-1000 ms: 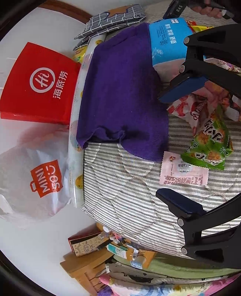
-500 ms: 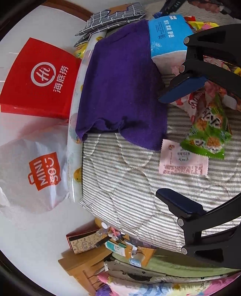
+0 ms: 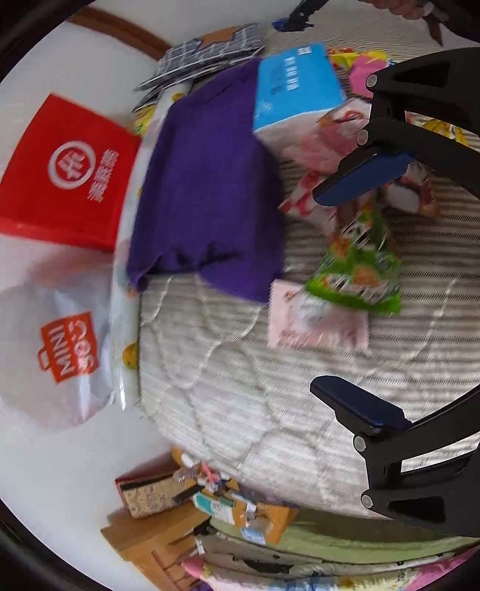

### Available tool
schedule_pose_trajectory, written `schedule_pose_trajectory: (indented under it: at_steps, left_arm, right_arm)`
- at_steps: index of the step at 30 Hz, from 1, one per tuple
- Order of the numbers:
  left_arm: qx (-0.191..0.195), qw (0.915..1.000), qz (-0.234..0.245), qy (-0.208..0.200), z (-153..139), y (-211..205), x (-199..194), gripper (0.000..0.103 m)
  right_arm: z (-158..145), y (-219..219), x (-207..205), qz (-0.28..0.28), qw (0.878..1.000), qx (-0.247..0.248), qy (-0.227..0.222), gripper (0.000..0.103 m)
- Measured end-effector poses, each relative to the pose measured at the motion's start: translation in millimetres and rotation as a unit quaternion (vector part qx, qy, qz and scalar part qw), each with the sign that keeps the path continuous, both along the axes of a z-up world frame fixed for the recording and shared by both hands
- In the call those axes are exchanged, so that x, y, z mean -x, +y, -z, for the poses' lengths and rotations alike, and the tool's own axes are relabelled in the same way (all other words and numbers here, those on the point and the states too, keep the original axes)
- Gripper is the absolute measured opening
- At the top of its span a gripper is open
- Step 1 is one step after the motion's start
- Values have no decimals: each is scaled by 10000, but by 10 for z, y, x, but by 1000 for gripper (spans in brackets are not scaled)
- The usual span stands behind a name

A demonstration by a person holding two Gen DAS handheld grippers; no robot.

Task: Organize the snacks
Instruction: 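Lift the blue biscuit packet with the right gripper while the left gripper grasps the green chip bag, then carry both packets over the purple towel with both grippers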

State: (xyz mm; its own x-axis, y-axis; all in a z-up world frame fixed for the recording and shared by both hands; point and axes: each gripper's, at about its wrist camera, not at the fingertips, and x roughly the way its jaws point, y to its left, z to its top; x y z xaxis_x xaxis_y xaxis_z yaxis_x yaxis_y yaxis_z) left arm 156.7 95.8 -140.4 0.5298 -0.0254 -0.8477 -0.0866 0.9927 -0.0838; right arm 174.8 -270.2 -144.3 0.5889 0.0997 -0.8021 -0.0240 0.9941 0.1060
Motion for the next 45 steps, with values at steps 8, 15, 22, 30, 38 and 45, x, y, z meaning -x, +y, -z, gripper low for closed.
schedule_pose_trajectory:
  at_steps: [8, 15, 22, 30, 38, 45]
  left_arm:
    - [111, 9984, 222, 505, 283, -227, 9, 66]
    - [4, 9994, 256, 243, 117, -207, 181, 45]
    - [-15, 9998, 214, 23, -90, -132, 402, 44]
    - [71, 9990, 373, -228, -376, -310, 554, 44]
    - [249, 9963, 676, -466, -638, -648, 607, 44]
    - [468, 9932, 922, -533, -769, -932, 536, 44]
  right_arm:
    - [1, 91, 316, -75, 9999, 52, 94, 45]
    - [-82, 118, 473, -55, 10000, -46, 6, 45]
    - [-159, 188, 630, -84, 9999, -79, -73, 45]
    - [-305, 238, 812, -139, 9996, -95, -234, 45]
    - [-482, 196, 931, -191, 9988, -97, -430, 45]
    - [-605, 230, 905, -274, 9982, -67, -527, 45]
